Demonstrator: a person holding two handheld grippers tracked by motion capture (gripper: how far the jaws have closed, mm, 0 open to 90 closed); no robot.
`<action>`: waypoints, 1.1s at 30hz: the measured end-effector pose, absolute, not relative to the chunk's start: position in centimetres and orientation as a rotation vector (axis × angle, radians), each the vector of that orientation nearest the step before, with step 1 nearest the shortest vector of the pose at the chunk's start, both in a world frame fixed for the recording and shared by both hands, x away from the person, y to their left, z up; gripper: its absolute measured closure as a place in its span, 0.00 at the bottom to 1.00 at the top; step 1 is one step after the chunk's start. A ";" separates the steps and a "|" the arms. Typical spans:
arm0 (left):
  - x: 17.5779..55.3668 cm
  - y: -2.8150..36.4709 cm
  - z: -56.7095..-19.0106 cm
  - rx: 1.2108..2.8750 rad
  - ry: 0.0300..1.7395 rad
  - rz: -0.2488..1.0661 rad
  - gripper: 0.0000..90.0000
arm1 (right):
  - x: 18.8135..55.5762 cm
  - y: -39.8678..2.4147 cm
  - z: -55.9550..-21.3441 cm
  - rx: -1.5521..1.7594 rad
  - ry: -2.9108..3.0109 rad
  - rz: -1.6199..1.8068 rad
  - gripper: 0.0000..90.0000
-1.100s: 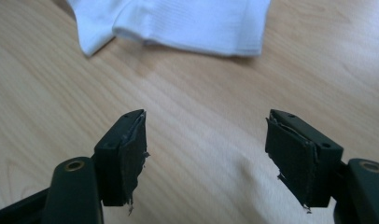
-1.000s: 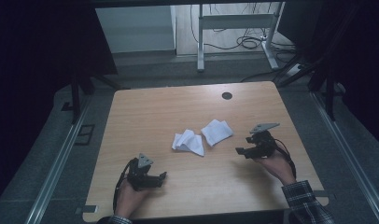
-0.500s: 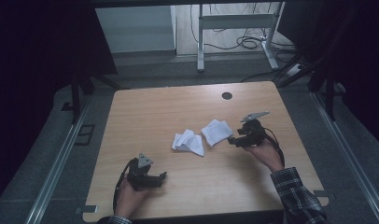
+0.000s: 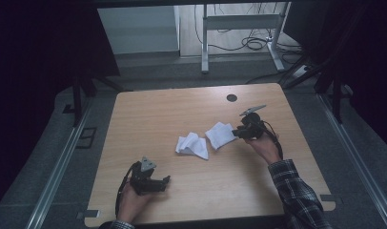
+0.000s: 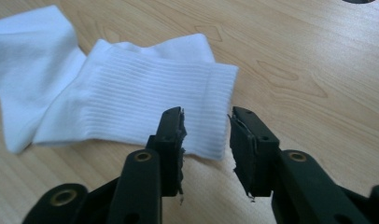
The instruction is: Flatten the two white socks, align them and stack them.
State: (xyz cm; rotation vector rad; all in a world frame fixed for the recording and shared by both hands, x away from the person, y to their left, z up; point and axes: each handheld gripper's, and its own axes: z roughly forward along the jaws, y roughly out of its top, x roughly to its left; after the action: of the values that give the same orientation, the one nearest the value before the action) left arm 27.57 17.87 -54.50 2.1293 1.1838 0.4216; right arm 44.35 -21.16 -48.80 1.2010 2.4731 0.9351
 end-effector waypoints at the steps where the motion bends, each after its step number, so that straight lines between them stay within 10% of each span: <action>1: 27.6 17.9 -54.5 2.129 1.184 0.422 0.11 | 44.6 -21.0 -48.9 1.201 2.473 0.929 0.73; 12: 27.6 17.9 -54.5 2.129 1.184 0.422 0.11 | 46.3 -20.0 -51.0 1.228 2.481 0.845 0.66; 18: 27.6 17.9 -54.5 2.129 1.184 0.421 0.11 | 46.2 -19.8 -51.7 1.249 2.493 0.825 0.82; 33: 27.6 17.9 -54.5 2.136 1.175 0.425 0.11 | 44.8 -19.5 -44.6 1.178 2.498 0.951 0.90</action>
State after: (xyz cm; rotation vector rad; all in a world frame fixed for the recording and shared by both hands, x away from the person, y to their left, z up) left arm 27.61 17.92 -54.48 2.1362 1.1754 0.4250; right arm 44.84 -19.47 -44.60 1.1783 2.4977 0.9507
